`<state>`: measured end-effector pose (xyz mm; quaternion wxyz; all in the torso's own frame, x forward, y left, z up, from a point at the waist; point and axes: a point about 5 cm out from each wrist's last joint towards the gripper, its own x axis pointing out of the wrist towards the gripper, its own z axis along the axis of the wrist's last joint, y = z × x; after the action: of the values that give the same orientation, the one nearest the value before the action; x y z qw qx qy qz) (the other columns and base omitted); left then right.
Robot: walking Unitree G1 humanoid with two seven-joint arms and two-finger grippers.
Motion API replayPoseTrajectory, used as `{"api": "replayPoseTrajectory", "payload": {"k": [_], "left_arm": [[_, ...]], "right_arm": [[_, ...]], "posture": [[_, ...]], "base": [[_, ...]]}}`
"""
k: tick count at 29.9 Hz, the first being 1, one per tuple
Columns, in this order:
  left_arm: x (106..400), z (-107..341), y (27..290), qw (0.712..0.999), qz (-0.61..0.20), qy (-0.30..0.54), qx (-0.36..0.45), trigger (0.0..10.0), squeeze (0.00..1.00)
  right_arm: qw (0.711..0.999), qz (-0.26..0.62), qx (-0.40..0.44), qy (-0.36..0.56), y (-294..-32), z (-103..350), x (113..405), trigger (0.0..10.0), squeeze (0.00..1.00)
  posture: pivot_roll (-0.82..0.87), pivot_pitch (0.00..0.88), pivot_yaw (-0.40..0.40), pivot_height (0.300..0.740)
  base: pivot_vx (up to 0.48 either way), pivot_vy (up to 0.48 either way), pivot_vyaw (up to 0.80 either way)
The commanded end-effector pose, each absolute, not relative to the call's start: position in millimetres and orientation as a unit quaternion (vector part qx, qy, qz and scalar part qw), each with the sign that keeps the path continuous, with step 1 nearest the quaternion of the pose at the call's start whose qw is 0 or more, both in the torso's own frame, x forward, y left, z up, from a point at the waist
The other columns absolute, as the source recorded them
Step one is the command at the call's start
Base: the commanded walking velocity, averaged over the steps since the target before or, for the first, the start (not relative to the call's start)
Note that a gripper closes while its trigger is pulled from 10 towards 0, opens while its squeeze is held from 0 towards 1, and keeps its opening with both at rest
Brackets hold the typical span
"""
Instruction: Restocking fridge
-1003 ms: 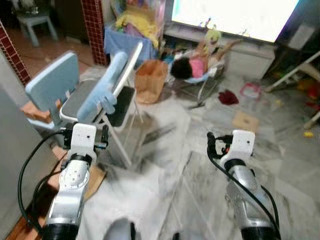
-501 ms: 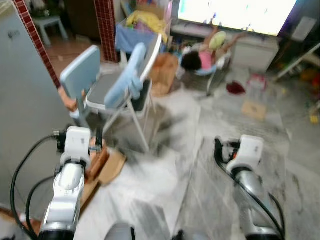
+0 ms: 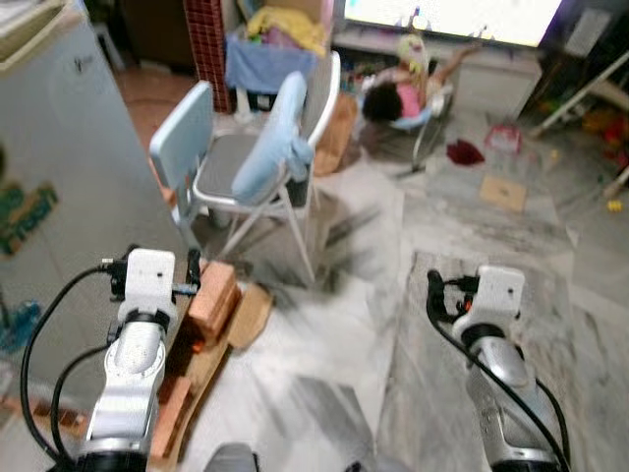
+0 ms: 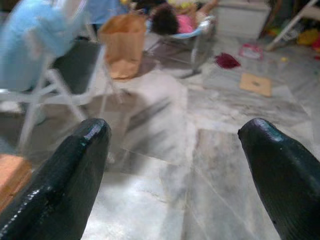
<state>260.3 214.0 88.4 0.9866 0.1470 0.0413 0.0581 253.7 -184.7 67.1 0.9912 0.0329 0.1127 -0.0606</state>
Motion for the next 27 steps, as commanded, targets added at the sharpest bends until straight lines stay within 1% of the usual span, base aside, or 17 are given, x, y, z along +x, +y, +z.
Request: {"api": "replayPoseTrajectory", "payload": {"k": [1, 6, 11, 12, 15, 23, 27], "left_arm": [[261.7, 91.0, 213.2, 0.987, 0.055, 0.039, 0.146, 10.0, 0.00], [261.7, 92.8, 212.7, 0.987, 0.050, 0.034, 0.149, 10.0, 0.00], [255.0, 91.0, 207.7, 0.988, 0.030, 0.035, 0.147, 10.0, 0.00], [252.4, 91.3, 203.6, 0.987, 0.013, 0.030, 0.156, 10.0, 0.00], [250.2, 91.3, 199.2, 0.988, -0.002, 0.028, 0.153, 10.0, 0.00], [248.7, 90.5, 197.9, 0.988, -0.007, 0.032, 0.149, 10.0, 0.00], [248.9, 90.8, 197.5, 0.988, -0.011, 0.032, 0.148, 10.0, 0.00]], "right_arm": [[0.991, -0.064, 0.032, 0.110, -186.8, 69.1, 253.0, 10.0, 0.00], [0.991, -0.065, 0.034, 0.116, -187.1, 67.0, 252.1, 10.0, 0.00], [0.990, -0.064, 0.035, 0.120, -187.0, 66.1, 250.7, 10.0, 0.00], [0.990, -0.064, 0.034, 0.122, -186.8, 65.5, 250.3, 10.0, 0.00], [0.990, -0.062, 0.033, 0.126, -186.3, 64.6, 250.2, 10.0, 0.00], [0.989, -0.061, 0.031, 0.128, -187.2, 64.3, 250.8, 10.0, 0.00], [0.989, -0.060, 0.029, 0.129, -186.7, 64.3, 251.4, 10.0, 0.00]], "posture": [[0.05, 0.086, -0.043, 0.740], [0.05, 0.089, -0.042, 0.740], [0.05, 0.096, -0.043, 0.740], [0.05, 0.098, -0.044, 0.740], [0.05, 0.100, -0.046, 0.740], [0.05, 0.103, -0.048, 0.740], [0.05, 0.103, -0.049, 0.740]], "base": [[0.000, 0.480, 0.00], [0.000, 0.445, 0.00], [0.000, 0.000, 0.00], [0.000, 0.000, 0.00], [0.000, 0.000, 0.00], [0.000, 0.000, 0.00], [-0.263, 0.000, 0.00]]}}
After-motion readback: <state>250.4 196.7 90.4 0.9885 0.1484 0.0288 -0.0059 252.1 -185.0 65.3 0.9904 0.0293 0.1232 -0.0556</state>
